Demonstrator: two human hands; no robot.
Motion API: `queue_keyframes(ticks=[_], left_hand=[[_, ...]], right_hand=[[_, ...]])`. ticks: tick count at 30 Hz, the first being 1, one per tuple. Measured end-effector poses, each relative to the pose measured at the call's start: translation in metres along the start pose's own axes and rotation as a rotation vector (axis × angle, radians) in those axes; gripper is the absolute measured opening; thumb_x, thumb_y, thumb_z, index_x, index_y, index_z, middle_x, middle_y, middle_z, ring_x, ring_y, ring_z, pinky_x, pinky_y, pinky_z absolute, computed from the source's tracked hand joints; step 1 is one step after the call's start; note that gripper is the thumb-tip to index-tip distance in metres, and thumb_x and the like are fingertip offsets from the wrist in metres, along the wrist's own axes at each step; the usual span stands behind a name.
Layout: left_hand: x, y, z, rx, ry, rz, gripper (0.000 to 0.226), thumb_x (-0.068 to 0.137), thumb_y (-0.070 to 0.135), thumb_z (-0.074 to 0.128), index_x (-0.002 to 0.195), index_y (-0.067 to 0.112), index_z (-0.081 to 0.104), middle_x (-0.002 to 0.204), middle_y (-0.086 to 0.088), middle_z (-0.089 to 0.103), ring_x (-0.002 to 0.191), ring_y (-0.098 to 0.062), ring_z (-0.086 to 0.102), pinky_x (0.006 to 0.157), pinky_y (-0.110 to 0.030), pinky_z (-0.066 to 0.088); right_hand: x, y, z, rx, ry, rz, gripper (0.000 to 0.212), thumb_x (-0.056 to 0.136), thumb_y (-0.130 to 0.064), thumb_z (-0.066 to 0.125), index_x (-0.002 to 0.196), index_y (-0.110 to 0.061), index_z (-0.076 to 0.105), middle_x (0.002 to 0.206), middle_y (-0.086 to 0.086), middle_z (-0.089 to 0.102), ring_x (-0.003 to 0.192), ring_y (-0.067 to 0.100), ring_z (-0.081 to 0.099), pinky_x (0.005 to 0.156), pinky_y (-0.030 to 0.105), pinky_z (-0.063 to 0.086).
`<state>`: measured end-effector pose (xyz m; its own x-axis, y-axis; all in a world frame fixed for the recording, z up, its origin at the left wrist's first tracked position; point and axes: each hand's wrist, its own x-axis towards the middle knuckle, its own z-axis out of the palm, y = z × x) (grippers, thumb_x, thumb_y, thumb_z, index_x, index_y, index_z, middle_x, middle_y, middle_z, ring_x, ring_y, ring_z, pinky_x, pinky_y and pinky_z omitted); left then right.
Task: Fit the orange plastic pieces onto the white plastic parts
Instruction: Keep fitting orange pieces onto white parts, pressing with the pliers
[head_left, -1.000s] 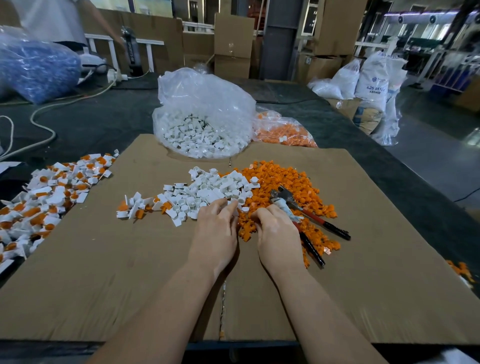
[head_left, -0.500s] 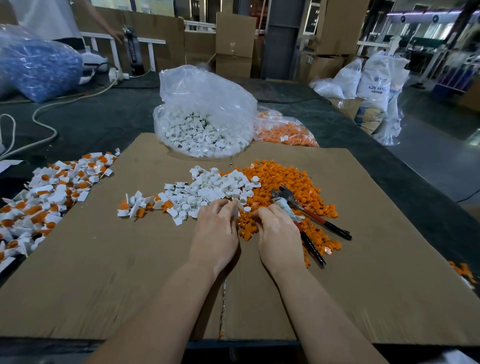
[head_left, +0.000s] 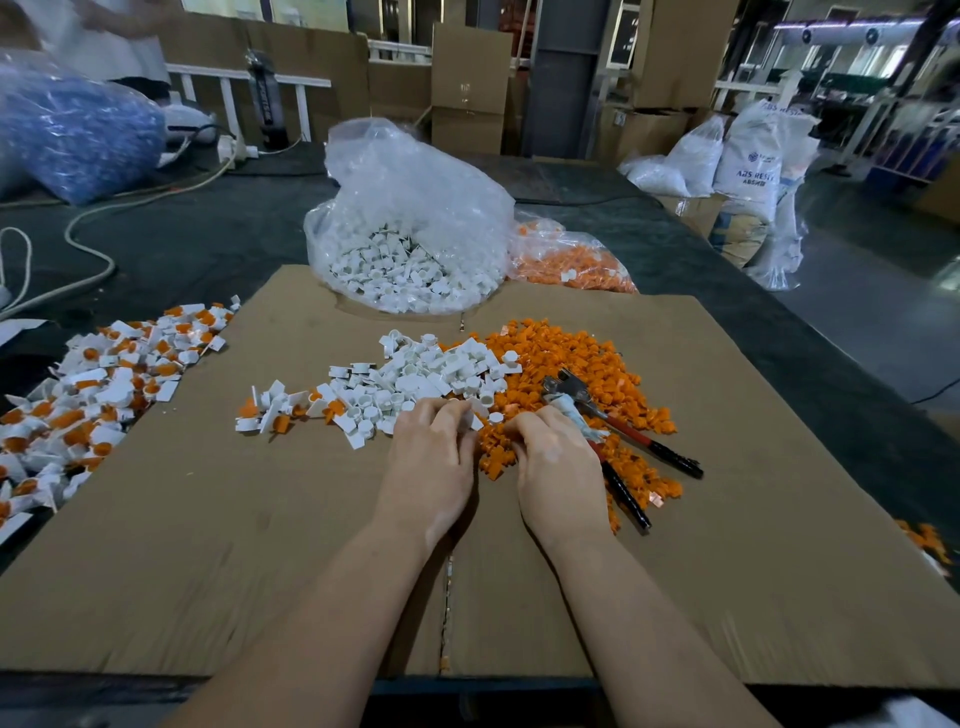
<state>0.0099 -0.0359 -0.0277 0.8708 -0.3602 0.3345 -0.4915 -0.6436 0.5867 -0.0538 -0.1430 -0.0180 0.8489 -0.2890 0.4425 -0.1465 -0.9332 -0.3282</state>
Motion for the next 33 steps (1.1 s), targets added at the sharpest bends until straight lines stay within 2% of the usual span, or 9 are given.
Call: queue_keyframes(ticks=[6, 8, 12, 15, 18, 23, 25, 28, 33], left_hand=[[-0.0008, 0.0024, -0.0047, -0.078, 0.013, -0.011, 0.034, 0.094, 0.023, 0.050, 0.126, 0.013, 0.056, 0.116, -0.003, 0.052, 0.112, -0.018, 0.045, 0.088, -0.017, 0.029], [-0.0020, 0.0026, -0.0060, -0.077, 0.010, 0.000, 0.032, 0.095, 0.014, 0.047, 0.125, 0.011, 0.056, 0.117, -0.004, 0.053, 0.113, -0.019, 0.046, 0.087, -0.017, 0.030], [-0.0024, 0.0010, -0.0073, -0.058, -0.028, 0.007, 0.042, 0.085, -0.004, 0.044, 0.121, 0.011, 0.058, 0.121, -0.005, 0.053, 0.115, -0.021, 0.045, 0.090, -0.017, 0.029], [-0.0022, 0.0006, -0.0060, -0.022, -0.029, 0.005, 0.040, 0.084, -0.002, 0.048, 0.120, 0.012, 0.059, 0.121, -0.003, 0.054, 0.116, -0.019, 0.044, 0.092, -0.017, 0.029], [-0.0025, 0.0005, -0.0047, -0.023, 0.002, 0.006, 0.032, 0.088, 0.001, 0.051, 0.115, 0.012, 0.063, 0.115, -0.003, 0.057, 0.110, -0.020, 0.049, 0.087, -0.017, 0.031], [-0.0025, 0.0025, -0.0060, -0.074, -0.001, -0.002, 0.028, 0.088, -0.001, 0.054, 0.111, 0.010, 0.065, 0.110, -0.005, 0.059, 0.104, -0.022, 0.055, 0.093, -0.033, 0.045], [-0.0030, 0.0024, -0.0062, -0.087, 0.010, 0.000, 0.028, 0.088, 0.000, 0.055, 0.112, 0.010, 0.064, 0.109, -0.005, 0.058, 0.103, -0.020, 0.056, 0.091, -0.028, 0.044], [-0.0041, 0.0019, -0.0069, -0.098, 0.039, -0.007, 0.026, 0.090, 0.004, 0.056, 0.114, 0.011, 0.064, 0.108, -0.004, 0.055, 0.097, -0.017, 0.056, 0.079, -0.010, 0.034], [-0.0032, 0.0023, -0.0061, -0.072, 0.065, -0.016, 0.028, 0.093, 0.005, 0.051, 0.118, 0.011, 0.063, 0.108, -0.003, 0.051, 0.092, -0.011, 0.049, 0.076, -0.007, 0.028]], right_hand=[[0.0000, -0.0004, -0.0005, -0.001, 0.002, 0.007, 0.015, 0.088, 0.001, 0.055, 0.096, -0.008, 0.064, 0.095, 0.006, 0.059, 0.091, 0.020, 0.054, 0.079, 0.029, 0.047], [-0.0003, -0.0004, -0.0003, -0.002, -0.004, 0.007, 0.015, 0.088, 0.002, 0.054, 0.096, -0.008, 0.064, 0.095, 0.006, 0.059, 0.091, 0.020, 0.054, 0.079, 0.028, 0.046], [-0.0004, 0.0001, 0.0001, 0.004, -0.001, 0.015, 0.016, 0.086, 0.004, 0.055, 0.093, -0.007, 0.064, 0.093, 0.006, 0.059, 0.090, 0.021, 0.053, 0.076, 0.029, 0.045], [-0.0003, 0.0006, 0.0005, 0.003, -0.002, 0.013, 0.015, 0.087, 0.003, 0.055, 0.094, -0.008, 0.063, 0.093, 0.006, 0.059, 0.090, 0.020, 0.053, 0.076, 0.028, 0.044], [-0.0001, 0.0006, 0.0010, 0.003, 0.005, 0.008, 0.016, 0.086, 0.003, 0.056, 0.094, -0.008, 0.064, 0.094, 0.006, 0.059, 0.090, 0.020, 0.054, 0.077, 0.029, 0.045], [0.0000, 0.0003, 0.0008, 0.018, 0.018, 0.001, 0.014, 0.086, 0.002, 0.057, 0.093, -0.007, 0.064, 0.093, 0.008, 0.060, 0.089, 0.022, 0.055, 0.077, 0.032, 0.048], [-0.0002, 0.0009, 0.0011, 0.022, 0.032, 0.015, 0.013, 0.085, 0.002, 0.058, 0.093, -0.007, 0.064, 0.092, 0.008, 0.060, 0.087, 0.023, 0.055, 0.075, 0.032, 0.048], [-0.0001, 0.0028, 0.0028, 0.010, 0.040, 0.048, 0.017, 0.085, 0.003, 0.057, 0.094, -0.009, 0.064, 0.093, 0.006, 0.059, 0.087, 0.022, 0.054, 0.074, 0.032, 0.047], [0.0000, 0.0034, 0.0033, 0.023, 0.065, 0.043, 0.014, 0.086, 0.000, 0.057, 0.094, -0.009, 0.064, 0.093, 0.006, 0.060, 0.087, 0.022, 0.055, 0.073, 0.032, 0.047]])
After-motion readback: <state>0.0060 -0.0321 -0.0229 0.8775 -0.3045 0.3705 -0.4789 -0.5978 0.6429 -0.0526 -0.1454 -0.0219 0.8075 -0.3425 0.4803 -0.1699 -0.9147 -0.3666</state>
